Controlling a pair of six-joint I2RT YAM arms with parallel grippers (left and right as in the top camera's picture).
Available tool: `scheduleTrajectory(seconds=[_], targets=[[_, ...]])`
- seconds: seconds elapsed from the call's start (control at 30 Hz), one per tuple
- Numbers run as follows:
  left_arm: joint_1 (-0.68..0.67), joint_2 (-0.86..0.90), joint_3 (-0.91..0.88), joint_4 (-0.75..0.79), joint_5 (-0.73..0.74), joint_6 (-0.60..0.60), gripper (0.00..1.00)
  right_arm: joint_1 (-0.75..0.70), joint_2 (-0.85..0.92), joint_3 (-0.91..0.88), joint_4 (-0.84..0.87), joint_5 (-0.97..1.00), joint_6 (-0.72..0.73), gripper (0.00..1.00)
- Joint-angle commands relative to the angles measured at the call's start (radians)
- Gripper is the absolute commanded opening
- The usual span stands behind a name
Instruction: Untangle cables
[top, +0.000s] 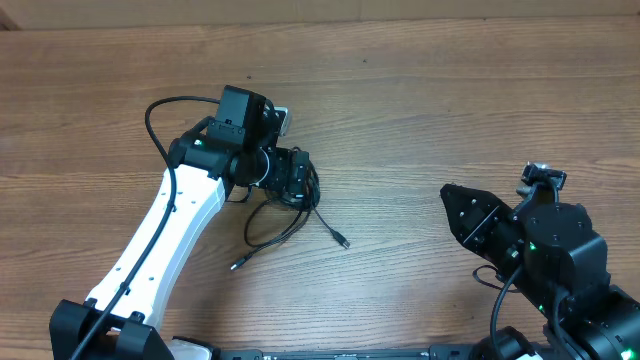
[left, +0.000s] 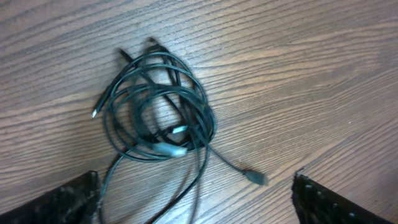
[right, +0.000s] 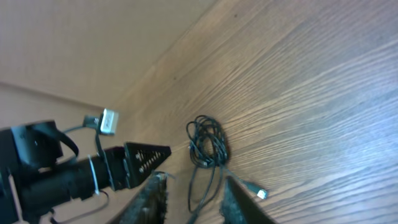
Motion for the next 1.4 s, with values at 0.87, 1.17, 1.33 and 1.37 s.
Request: scheduleTrajectory(seconds=[0.87, 1.17, 1.33, 1.37], targets=[[-0.002, 0.002, -0.354, 0.389, -0.220, -0.819, 1.00, 0.000, 0.270, 0.018, -0.059, -0.051, -0.005, 0.45], [-0.002, 0.002, -0.354, 0.599, -0.222, -0.347, 0.89, 0.000, 0.380, 0.018, -0.076, -0.134, -0.005, 0.41], [-0.003, 0.019, -0.354, 0.669, -0.221, -0.169, 0.77, 0.000, 0.383, 0.018, -0.085, -0.145, -0.005, 0.41], [-0.003, 0.035, -0.354, 0.687, -0.221, -0.119, 0.77, 0.000, 0.383, 0.018, -0.085, -0.152, -0.005, 0.41]])
